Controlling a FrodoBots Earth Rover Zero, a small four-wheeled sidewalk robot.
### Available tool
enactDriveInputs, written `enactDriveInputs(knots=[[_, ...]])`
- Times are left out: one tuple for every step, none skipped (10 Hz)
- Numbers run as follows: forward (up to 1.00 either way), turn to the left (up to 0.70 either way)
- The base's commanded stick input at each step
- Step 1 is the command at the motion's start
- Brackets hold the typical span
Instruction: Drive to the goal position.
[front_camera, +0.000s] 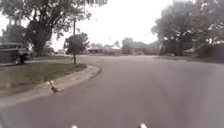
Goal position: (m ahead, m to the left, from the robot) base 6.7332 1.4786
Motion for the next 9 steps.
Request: enactDriveInputs(knots=[[1.0,0.0],[1.0,0.0],[1.0,0.0],[1.0,0.0],[1.0,0.0],[1.0,0.0],[1.0,0.0],[1.0,0.0],[1.0,0.0]])
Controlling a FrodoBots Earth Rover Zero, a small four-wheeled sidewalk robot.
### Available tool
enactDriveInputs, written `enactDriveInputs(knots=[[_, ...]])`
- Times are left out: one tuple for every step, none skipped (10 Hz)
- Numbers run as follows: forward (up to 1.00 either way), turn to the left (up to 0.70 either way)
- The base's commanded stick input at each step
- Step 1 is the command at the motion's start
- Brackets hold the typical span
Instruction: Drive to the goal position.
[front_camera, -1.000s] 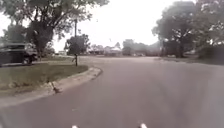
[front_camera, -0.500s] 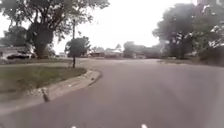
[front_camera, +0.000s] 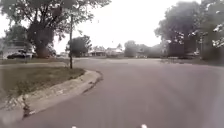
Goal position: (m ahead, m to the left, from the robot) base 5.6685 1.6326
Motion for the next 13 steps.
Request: enactDriveInputs(knots=[[1.0,0.0],[1.0,0.0],[1.0,0.0],[1.0,0.0],[1.0,0.02],[1.0,0.01],[1.0,0.0],[1.0,0.0],[1.0,0.0],[1.0,0.0],[1.0,0.0],[1.0,0.0],[1.0,0.0]])
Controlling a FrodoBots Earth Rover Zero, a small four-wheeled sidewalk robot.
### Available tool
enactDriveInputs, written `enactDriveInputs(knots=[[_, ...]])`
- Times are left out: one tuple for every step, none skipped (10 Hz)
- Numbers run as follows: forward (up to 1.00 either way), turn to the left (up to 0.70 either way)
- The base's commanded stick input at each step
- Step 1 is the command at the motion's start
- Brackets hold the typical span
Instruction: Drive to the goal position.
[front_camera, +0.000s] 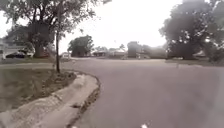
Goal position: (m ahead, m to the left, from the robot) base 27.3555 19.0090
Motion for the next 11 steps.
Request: enactDriveInputs(knots=[[1.0,0.0],[1.0,0.0],[1.0,0.0],[1.0,0.0],[1.0,0.0],[1.0,0.0],[1.0,0.0],[1.0,0.0],[1.0,0.0],[1.0,0.0],[1.0,0.0]])
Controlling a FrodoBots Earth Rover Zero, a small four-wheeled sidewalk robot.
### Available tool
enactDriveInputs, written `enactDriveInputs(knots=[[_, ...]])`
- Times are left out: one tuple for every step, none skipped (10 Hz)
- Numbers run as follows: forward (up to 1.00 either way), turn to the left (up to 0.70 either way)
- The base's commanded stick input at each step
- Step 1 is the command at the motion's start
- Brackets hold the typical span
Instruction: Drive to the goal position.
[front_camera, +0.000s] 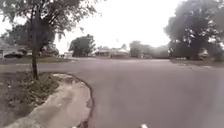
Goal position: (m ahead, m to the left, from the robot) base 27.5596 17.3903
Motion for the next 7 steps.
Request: enactDriveInputs(knots=[[1.0,0.0],[1.0,0.0],[1.0,0.0],[1.0,0.0],[1.0,0.0],[1.0,0.18],[1.0,0.31]])
